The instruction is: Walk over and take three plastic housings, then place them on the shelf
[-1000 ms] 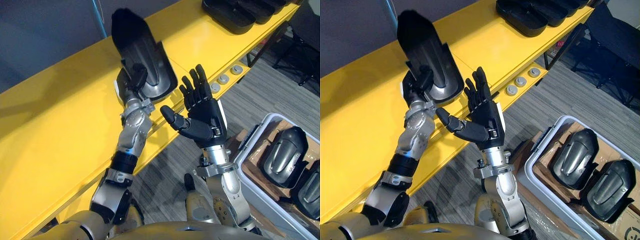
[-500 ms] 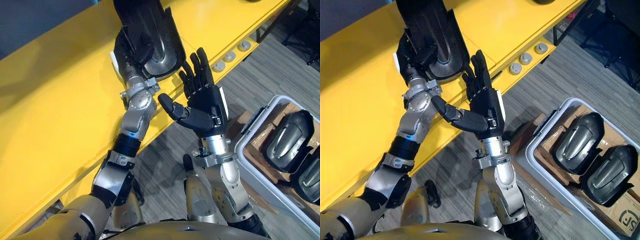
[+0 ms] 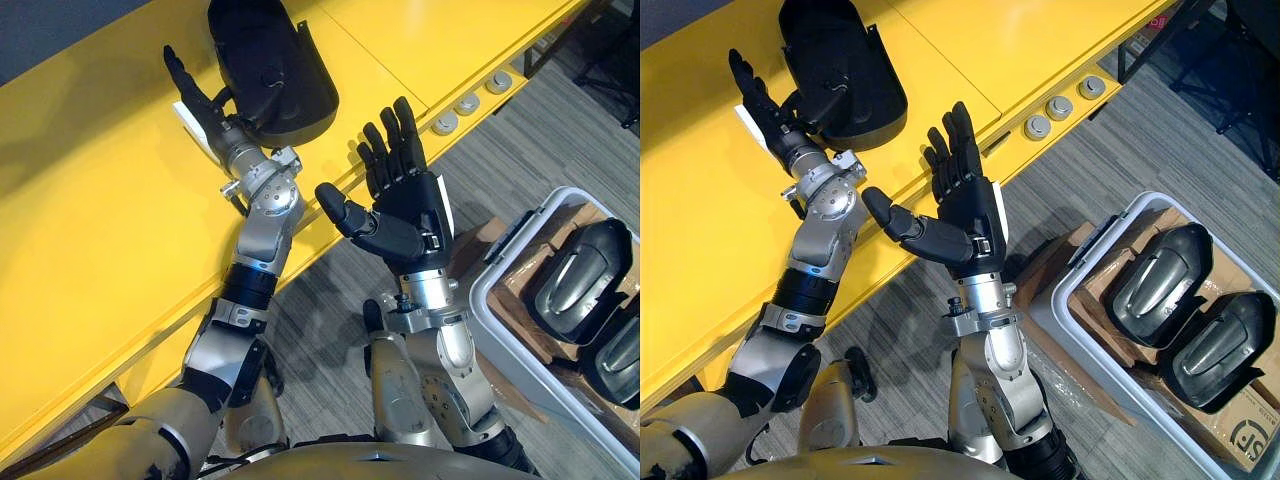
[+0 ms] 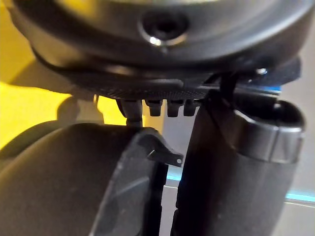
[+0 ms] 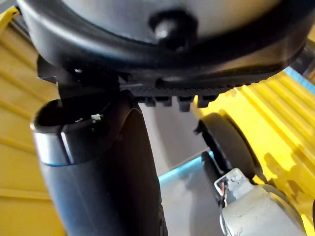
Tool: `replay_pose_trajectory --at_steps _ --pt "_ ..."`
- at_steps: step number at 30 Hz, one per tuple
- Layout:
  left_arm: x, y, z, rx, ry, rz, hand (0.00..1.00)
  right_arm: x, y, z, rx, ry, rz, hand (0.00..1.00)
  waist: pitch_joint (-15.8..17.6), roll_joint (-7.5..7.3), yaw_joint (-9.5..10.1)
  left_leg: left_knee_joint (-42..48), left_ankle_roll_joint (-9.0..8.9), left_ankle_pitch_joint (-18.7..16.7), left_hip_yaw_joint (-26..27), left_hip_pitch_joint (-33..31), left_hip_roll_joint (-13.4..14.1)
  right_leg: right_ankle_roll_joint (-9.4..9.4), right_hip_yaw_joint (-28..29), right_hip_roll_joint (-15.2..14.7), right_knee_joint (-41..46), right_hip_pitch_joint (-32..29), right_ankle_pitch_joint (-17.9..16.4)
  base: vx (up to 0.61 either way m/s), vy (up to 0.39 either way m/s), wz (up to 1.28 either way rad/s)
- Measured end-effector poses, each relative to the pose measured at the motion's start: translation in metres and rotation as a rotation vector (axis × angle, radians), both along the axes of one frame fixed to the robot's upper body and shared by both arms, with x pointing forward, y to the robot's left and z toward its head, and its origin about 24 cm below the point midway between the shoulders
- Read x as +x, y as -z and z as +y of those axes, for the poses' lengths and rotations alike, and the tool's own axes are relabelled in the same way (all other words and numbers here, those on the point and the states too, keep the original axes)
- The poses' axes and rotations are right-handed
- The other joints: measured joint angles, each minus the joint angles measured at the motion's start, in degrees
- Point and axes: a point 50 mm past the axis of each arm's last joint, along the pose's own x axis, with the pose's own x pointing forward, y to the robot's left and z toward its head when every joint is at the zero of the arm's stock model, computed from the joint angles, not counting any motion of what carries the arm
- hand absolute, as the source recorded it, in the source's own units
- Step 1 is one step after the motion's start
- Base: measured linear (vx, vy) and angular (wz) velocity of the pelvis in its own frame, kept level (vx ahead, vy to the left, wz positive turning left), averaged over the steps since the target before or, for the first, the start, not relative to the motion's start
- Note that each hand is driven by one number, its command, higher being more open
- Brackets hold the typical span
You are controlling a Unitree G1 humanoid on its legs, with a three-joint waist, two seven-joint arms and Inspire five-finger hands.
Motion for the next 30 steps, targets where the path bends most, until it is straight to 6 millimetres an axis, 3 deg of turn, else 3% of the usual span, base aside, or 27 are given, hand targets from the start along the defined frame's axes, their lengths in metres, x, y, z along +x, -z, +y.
replay_pose_trajectory --at_steps 8,12,16,18,23,24,27,30 --pt "0.001 0.015 0.005 -0.142 0.163 -0.024 1.0 -0.008 0.01 0.006 -0.009 -0.022 0.046 1.0 -0.5 0.12 -0.98 -7.33 -0.72 2.57 0.03 7.43 -2.31 -0.01 -1.18 -1.27 -3.52 6.4 -0.25 0.03 -0.008 0.07" --pt "0.001 0.023 -0.004 -0.087 0.267 0.027 1.0 -0.002 0.021 0.005 -0.041 -0.01 0.085 1.0 -5.57 0.42 -1.83 -12.05 -1.13 4.59 -0.79 9.74 -3.2 -0.47 -2.53 -1.46 -7.45 9.11 0.91 0.11 -0.013 0.11" --pt "0.005 0.023 0.001 -0.014 0.362 0.051 1.0 0.006 0.035 -0.001 -0.1 -0.019 0.121 1.0 -9.43 1.19 -2.85 -16.87 -1.45 6.2 -1.41 12.96 -4.14 -0.54 -4.18 -1.85 -10.02 12.24 0.96 0.09 -0.004 0.15" --pt "0.007 0.019 0.01 -0.006 0.407 0.032 1.0 0.01 0.036 -0.007 -0.135 -0.022 0.111 1.0 -10.73 2.28 -2.62 -18.74 -1.51 6.78 -1.8 14.79 -4.43 -0.56 -5.2 -1.91 -10.57 13.84 0.97 0.07 0.014 0.13" --pt "0.007 0.013 0.045 0.017 0.358 0.001 1.0 0.022 0.032 -0.017 -0.137 -0.01 0.092 1.0 -13.03 2.84 -2.02 -20.73 -1.5 7.74 -3.43 16.23 -4.88 -1.1 -7.27 -2.14 -12.67 16.67 1.38 0.01 0.016 0.18" --pt "0.001 0.015 0.065 0.065 0.338 -0.011 1.0 0.026 0.032 -0.02 -0.171 -0.014 0.08 1.0 -13.73 2.92 -1.49 -20.92 -1.56 7.94 -4.3 16.24 -4.88 -1.18 -8.19 -2.12 -13.46 17.59 1.52 -0.01 0.001 0.24" --pt "-0.015 0.022 0.084 0.129 0.32 -0.006 1.0 0.029 0.035 -0.025 -0.212 -0.012 0.096 1.0 -14.25 3.13 0.26 -21.08 -1.69 8.27 -5.83 16.05 -4.91 -1.29 -9.84 -2.12 -14.38 18.77 1.74 -0.02 -0.002 0.26" --pt "-0.033 0.042 0.106 0.15 0.269 0.045 1.0 0.038 0.046 -0.027 -0.273 -0.022 0.164 1.0 -15.67 3.15 1.75 -21.41 -1.75 8.91 -8.16 15.33 -5.09 -1.38 -12.23 -2.14 -15.3 19.98 1.81 -0.01 -0.011 0.41"
